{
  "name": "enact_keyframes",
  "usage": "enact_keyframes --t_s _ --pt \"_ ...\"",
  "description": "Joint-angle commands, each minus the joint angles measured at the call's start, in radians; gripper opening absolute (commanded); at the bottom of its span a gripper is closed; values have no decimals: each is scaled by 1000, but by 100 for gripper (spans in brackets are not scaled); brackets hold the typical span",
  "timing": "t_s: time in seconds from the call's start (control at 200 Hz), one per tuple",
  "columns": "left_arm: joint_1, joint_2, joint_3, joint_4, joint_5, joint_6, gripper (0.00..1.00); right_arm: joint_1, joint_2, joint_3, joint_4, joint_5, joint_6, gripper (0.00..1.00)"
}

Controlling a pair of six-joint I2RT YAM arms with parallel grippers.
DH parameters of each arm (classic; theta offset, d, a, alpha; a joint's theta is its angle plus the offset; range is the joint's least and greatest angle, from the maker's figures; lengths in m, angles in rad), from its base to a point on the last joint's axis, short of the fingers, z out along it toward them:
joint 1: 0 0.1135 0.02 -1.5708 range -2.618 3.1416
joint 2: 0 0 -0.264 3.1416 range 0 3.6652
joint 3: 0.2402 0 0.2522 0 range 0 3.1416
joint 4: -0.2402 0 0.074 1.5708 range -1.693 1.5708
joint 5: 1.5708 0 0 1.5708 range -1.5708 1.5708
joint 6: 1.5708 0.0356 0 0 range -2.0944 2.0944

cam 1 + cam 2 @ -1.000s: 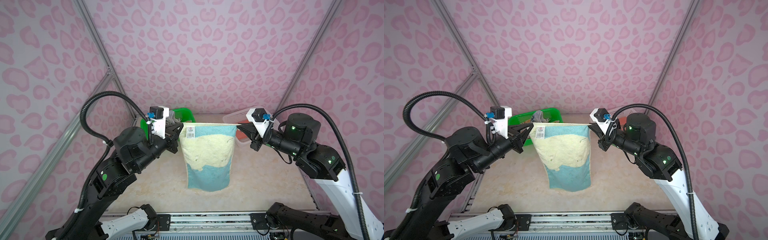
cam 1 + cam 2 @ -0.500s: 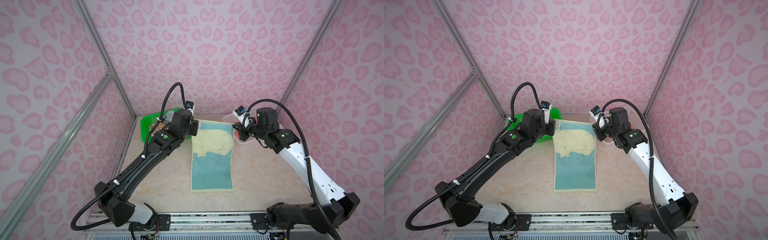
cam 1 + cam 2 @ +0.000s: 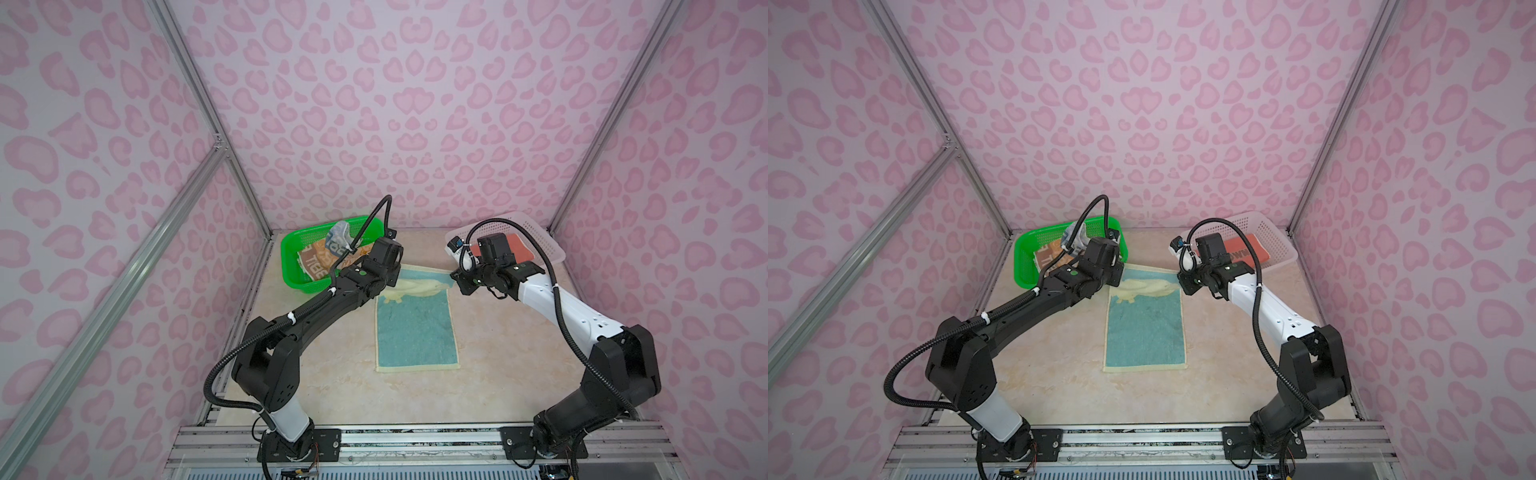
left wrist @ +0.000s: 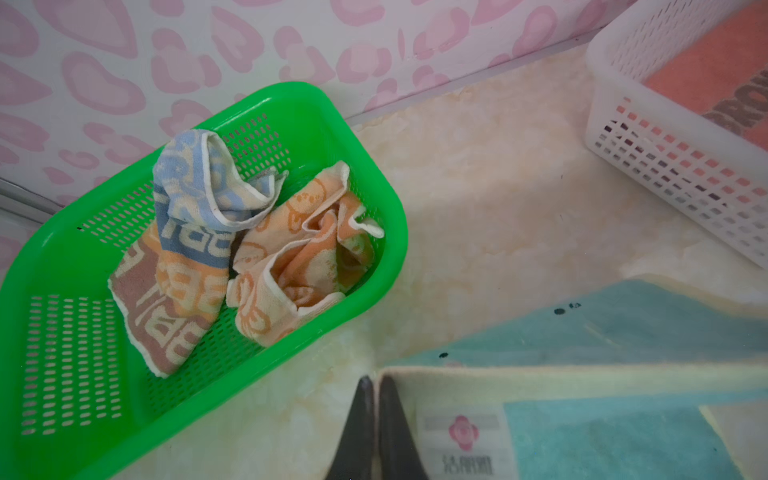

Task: Fold and stack the towels
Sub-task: 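Lower the towel with both grippers, folding it over onto itself on the table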

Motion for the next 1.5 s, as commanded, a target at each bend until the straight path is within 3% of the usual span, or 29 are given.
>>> enact_keyframes --t_s 0.0,0.32,0.49,0.925,1.495 --pt "7 -5 -33 38 -50 -19 3 -3 11 -17 -27 2 27 0" --pt "3 -168 -151 -38 -3 -116 3 1 -100 -181 -12 -48 97 0" --pt "-19 -223 -256 -23 75 -186 2 12 -146 -284 5 -55 130 0" --pt "-143 -351 -390 -123 19 -319 2 67 -348 -466 -15 -38 207 0" --pt "-253 -328 -571 -69 19 -467 2 222 -373 -694 94 47 490 0"
